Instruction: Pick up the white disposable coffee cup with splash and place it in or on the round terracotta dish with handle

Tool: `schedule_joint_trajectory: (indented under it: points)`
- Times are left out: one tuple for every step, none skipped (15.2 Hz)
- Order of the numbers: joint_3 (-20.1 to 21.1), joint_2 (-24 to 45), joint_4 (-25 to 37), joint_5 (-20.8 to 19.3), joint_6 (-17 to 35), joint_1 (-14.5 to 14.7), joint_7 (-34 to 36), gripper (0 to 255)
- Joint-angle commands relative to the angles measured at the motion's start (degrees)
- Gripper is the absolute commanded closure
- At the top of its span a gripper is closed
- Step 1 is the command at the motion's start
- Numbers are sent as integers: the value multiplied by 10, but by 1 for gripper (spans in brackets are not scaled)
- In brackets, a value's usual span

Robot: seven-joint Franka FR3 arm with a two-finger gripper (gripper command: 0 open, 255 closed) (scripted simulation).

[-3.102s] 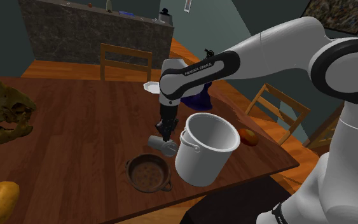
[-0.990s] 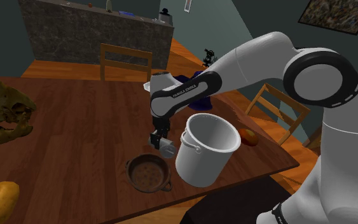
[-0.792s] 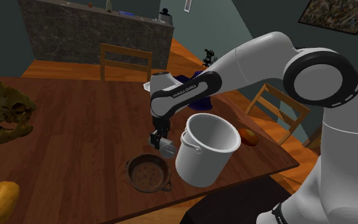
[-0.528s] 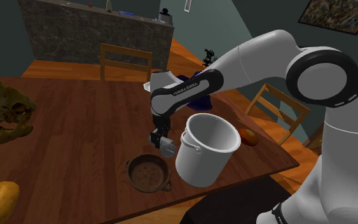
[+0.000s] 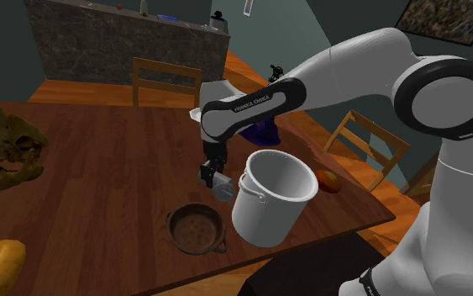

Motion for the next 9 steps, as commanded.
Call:
schedule_joint_trajectory:
  points:
    - [0,-10,1,0,-12,0,0,255]
    - [0,-15,3,0,-18,0,0,255]
    - [0,-19,5,0,-24,0,0,255]
    - [0,-23,7,0,-30,0,0,255]
    - [0,-27,9,0,-36,0,0,255]
    - [0,-31,11,0,-43,0,0,255]
    - [0,-36,13,0,-49,-1,0,255]
    - [0,-39,16,0,-55,-1,1,255]
    - [0,-43,18,0,-62,-1,1,255]
